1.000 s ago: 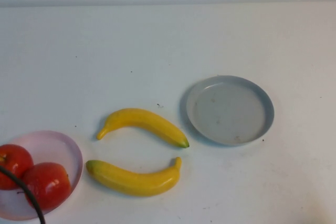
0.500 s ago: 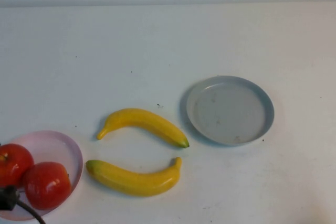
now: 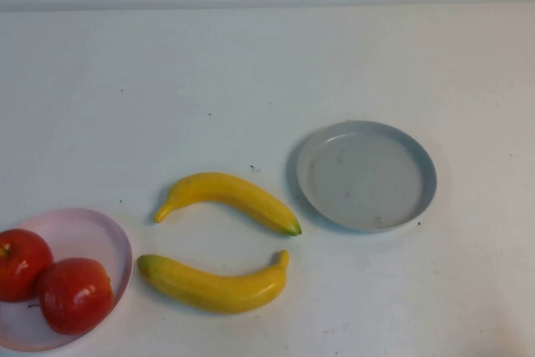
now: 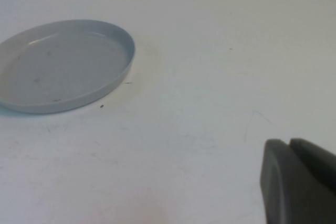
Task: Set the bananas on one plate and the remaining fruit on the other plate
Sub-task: Put another type of fruit in the right plate
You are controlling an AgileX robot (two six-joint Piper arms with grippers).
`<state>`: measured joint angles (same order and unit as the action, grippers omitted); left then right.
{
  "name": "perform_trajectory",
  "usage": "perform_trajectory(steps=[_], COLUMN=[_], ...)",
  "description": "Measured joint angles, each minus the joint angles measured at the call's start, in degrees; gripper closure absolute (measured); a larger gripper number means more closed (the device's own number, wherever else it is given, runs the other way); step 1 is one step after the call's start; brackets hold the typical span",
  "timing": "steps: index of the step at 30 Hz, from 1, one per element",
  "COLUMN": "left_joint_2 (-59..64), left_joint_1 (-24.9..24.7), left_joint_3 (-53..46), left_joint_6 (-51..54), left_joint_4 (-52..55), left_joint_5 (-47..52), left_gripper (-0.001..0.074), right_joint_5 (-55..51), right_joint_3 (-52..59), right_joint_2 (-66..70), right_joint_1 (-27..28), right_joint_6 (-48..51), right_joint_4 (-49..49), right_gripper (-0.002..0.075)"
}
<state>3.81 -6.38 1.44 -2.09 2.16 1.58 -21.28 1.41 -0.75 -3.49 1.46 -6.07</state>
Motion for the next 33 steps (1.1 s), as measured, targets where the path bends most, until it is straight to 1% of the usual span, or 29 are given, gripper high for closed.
perform_trajectory(steps=[2,6,16,33], left_joint_2=[-2.97,-4.25,-4.38,-4.43], left_joint_1=[1.21,2.72,3.11,3.11], left_joint_3=[-1.85,-2.90,-2.90,-2.90], left_joint_6=[0.76,1.16,2.09,2.51], left_joint_4=[-1.26,-3.01,-3.51,-3.51], left_joint_5=[1.45,5.99,19.55,19.95], left_gripper=[0.0731,0.0731,0.0731,0.0731], right_joint_5=[0.00,0.00,0.00,0.00], right_joint_3=[0.00,0.00,0.00,0.00], right_joint_2=[0.00,0.00,0.00,0.00], right_joint_1=[0.00,0.00,0.00,0.00], right_joint_6=[0.00,0.00,0.00,0.00], right_joint_4=[-0.02,-0.23,-0.23,-0.44], right_gripper=[0.0741,0.0741,0.0741,0.0741])
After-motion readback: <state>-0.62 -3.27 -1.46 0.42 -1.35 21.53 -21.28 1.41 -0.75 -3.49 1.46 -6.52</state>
